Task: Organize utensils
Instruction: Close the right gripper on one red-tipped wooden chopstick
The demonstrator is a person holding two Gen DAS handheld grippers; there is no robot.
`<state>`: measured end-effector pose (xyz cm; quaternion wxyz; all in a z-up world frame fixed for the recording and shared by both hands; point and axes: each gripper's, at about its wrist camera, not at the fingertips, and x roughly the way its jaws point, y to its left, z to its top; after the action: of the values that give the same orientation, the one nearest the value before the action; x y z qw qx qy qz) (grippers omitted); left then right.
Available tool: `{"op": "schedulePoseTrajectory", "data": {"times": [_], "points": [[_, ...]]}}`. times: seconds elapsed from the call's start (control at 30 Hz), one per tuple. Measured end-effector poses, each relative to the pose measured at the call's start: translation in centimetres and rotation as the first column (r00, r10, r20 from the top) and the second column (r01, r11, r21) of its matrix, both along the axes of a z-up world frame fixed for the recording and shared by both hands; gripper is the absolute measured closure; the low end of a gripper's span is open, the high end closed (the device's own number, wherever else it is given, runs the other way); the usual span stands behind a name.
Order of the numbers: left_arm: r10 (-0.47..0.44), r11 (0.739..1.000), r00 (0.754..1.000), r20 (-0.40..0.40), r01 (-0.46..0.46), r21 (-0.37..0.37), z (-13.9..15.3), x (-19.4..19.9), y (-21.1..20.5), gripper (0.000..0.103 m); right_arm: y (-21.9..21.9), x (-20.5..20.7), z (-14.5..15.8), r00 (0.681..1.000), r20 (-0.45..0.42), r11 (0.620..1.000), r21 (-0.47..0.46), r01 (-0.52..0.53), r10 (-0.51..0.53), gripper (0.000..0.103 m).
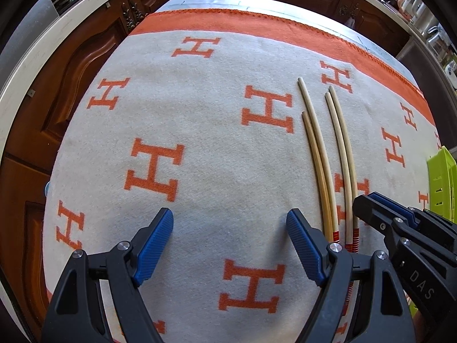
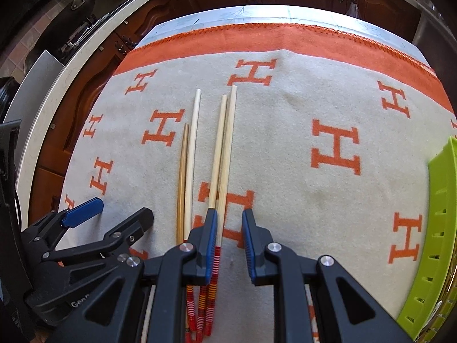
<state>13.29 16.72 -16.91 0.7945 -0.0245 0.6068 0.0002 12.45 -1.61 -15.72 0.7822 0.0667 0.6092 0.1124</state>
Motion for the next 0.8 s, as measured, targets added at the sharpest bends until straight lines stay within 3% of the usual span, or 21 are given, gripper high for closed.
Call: {"op": "schedulePoseTrajectory", "data": {"times": [0.3,0.53,0.57,0.63,0.8], "points": [[0.010,1.000,1.000,-0.003,-0.010,0.000,0.2,-0.4,0.8,0.023,0.2,-0.7,0.0,1.000,0.008,0.999,-0.048,-0.025,0.025,0.086],[0.017,1.000,1.000,-0.001,-0.017,-0.001,0.4,-0.9,0.5,0.023,1.6,-1.3,0.0,0.995,0.064,0.985,-0.159,-0.071,0.082,0.087],[0.018,1.000,1.000,-0.001,-0.018,-0.002,0.4,-1.0,0.3,0.023,1.7,-1.4,0.0,0.994,0.071,0.983,-0.168,-0.071,0.083,0.091],[0.018,1.000,1.000,0.003,-0.018,-0.002,0.6,-1.2,0.2,0.023,1.4,-1.4,0.0,0.995,0.079,0.982,-0.182,-0.051,0.067,0.097],[0.014,0.999,1.000,0.009,-0.014,-0.028,0.9,-1.6,-0.3,0.023,-1.2,-1.6,0.1,0.998,0.061,0.989,-0.144,0.030,-0.021,0.098]]}}
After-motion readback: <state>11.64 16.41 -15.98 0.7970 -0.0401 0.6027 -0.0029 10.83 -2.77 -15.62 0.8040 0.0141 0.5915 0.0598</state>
